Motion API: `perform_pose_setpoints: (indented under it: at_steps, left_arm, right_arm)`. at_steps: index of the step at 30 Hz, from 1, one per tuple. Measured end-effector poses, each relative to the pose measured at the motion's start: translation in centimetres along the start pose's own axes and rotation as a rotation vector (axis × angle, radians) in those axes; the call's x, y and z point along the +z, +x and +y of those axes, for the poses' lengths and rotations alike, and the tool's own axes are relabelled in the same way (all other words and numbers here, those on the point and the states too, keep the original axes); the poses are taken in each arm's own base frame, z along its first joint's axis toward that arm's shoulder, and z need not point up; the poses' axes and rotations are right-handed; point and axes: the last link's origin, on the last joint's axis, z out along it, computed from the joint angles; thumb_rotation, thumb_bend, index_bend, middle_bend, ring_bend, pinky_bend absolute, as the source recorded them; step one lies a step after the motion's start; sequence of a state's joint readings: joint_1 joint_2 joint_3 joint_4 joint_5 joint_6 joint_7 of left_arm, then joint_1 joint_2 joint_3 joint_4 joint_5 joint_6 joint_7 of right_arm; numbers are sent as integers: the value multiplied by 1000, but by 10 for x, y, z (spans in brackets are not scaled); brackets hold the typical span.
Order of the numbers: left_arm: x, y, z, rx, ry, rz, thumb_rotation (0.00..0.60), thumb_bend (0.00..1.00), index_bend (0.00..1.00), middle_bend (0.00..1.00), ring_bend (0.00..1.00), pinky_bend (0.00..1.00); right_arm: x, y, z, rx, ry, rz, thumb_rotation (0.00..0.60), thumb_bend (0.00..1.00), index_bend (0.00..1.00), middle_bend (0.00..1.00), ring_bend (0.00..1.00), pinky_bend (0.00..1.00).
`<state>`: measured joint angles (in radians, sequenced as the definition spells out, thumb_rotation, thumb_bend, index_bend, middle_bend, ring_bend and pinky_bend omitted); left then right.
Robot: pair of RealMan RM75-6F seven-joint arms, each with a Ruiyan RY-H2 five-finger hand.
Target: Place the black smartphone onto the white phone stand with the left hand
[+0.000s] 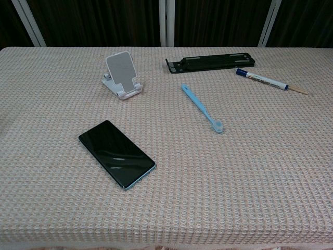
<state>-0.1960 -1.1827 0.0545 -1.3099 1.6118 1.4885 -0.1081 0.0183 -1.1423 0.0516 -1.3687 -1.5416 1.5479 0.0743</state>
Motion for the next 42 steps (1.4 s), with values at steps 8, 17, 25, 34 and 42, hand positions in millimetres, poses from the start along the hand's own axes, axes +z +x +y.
perform_pose_setpoints:
  at_steps: [8,17,25,34,42]
  left_arm:
    - [-1,-1,-2,2,31,0,234,47,65,52,65,246]
    - [1,-2,6,-12,-8,-12,258,47,65,52,65,247]
    - [43,7,50,50,-232,-21,387,47,65,53,65,247]
    - [109,8,132,187,-577,-101,590,47,65,52,65,248]
    - [131,-15,192,274,-805,-197,600,47,65,47,65,248]
  right_arm:
    - [0,-1,-1,1,3,0,600,176,0,0,0,0]
    - [-3,-1,1,8,3,2,600,176,0,0,0,0]
    - [-3,4,3,4,-6,10,600,176,0,0,0,0]
    - [-12,7,10,5,-41,22,600,176,0,0,0,0]
    - [-19,15,17,7,-64,50,600,176,0,0,0,0]
